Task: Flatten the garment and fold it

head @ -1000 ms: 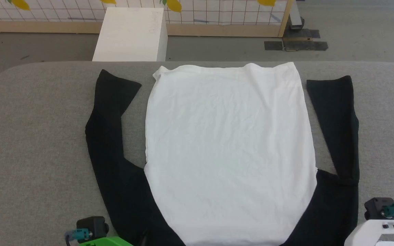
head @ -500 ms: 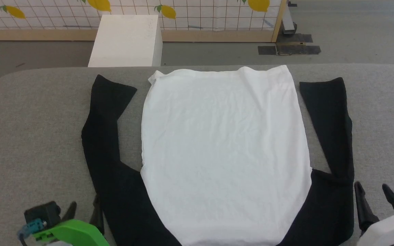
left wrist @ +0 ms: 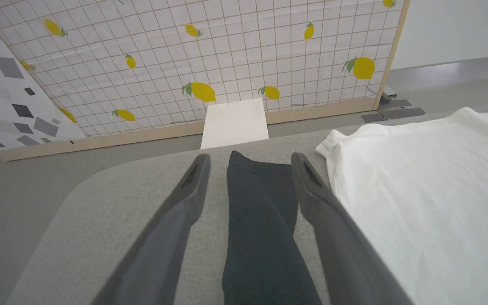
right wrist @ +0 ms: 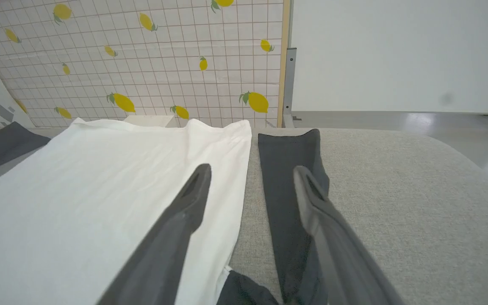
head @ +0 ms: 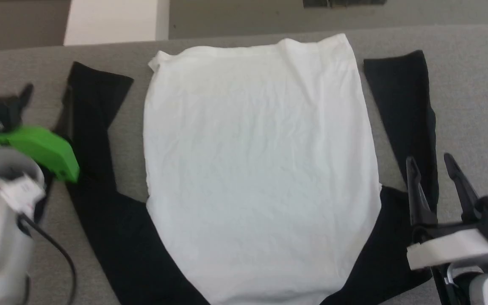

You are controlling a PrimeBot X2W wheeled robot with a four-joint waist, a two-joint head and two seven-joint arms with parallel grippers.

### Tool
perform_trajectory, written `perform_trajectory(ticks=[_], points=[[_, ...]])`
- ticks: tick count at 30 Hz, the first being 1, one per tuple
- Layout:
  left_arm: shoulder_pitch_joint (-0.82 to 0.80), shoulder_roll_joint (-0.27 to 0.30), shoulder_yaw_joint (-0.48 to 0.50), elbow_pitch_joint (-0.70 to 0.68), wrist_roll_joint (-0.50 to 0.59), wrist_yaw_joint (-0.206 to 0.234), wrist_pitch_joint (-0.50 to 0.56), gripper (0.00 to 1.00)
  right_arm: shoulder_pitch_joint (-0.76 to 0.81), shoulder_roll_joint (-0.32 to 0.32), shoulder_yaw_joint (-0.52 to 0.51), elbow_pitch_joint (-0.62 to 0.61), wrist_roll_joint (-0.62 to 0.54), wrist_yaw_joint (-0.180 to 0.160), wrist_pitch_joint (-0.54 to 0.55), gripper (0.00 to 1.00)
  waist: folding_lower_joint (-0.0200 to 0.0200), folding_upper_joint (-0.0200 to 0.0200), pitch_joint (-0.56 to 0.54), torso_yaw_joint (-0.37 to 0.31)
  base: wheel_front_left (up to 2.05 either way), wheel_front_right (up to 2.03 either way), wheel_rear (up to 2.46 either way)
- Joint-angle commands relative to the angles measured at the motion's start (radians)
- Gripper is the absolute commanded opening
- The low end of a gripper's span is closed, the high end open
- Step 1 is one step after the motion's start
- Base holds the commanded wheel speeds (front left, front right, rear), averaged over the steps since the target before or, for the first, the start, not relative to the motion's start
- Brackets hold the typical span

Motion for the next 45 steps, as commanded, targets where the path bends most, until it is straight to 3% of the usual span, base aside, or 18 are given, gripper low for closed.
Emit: perform_trajectory(ticks=[1,6,10,17,22,26,27,29,33,45], points=[[-0.064,0.028,-0.003,0.023,0.008,-0.019,0.022,1.00,-0.031,0.000,0.011,0.004,0.006,-0.002,-0.013,1.00,0.0000,0.0000,0.112,-0.064,0.00,0.00,0.00],[-0.256,0.087,0.004,0.114,-0.016,-0.071,0.148,1.00,-0.100,0.000,0.054,0.010,0.028,-0.002,-0.037,1.00,0.0000,0.0000,0.208,-0.120,0.00,0.00,0.00],[-0.338,0.118,0.028,0.155,-0.047,-0.061,0.259,1.00,-0.134,0.000,0.086,0.021,0.049,-0.002,-0.056,1.00,0.0000,0.0000,0.262,-0.162,0.00,0.00,0.00],[-0.362,0.185,0.062,0.191,-0.066,0.000,0.438,1.00,-0.158,0.000,0.122,0.059,0.078,-0.002,-0.084,1.00,0.0000,0.0000,0.306,-0.204,0.00,0.00,0.00],[-0.321,0.238,0.072,0.211,-0.035,0.084,0.551,1.00,-0.169,0.000,0.131,0.082,0.089,-0.002,-0.096,1.00,0.0000,0.0000,0.313,-0.217,0.00,0.00,0.00],[-0.275,0.242,0.086,0.200,-0.052,0.129,0.625,1.00,-0.172,0.000,0.134,0.091,0.091,-0.002,-0.096,1.00,0.0000,0.0000,0.308,-0.216,0.00,0.00,0.00],[-0.264,0.237,0.087,0.195,-0.061,0.133,0.640,0.93,-0.172,0.000,0.134,0.092,0.090,-0.002,-0.095,1.00,0.0000,0.0000,0.305,-0.214,0.00,0.00,0.00],[-0.239,0.221,0.090,0.181,-0.089,0.132,0.671,0.00,-0.172,0.000,0.132,0.094,0.089,-0.002,-0.090,1.00,0.0000,0.0000,0.295,-0.209,0.00,0.00,0.00],[-0.198,0.198,0.094,0.137,-0.115,0.125,0.654,0.00,-0.168,0.000,0.128,0.092,0.081,-0.002,-0.077,1.00,0.0000,0.0000,0.254,-0.190,0.00,0.00,0.00],[-0.090,0.165,0.122,0.062,-0.084,0.083,0.288,0.00,-0.079,0.000,0.085,0.066,0.069,-0.002,-0.006,1.00,0.0000,0.0000,-0.008,-0.094,0.00,0.00,0.00]])
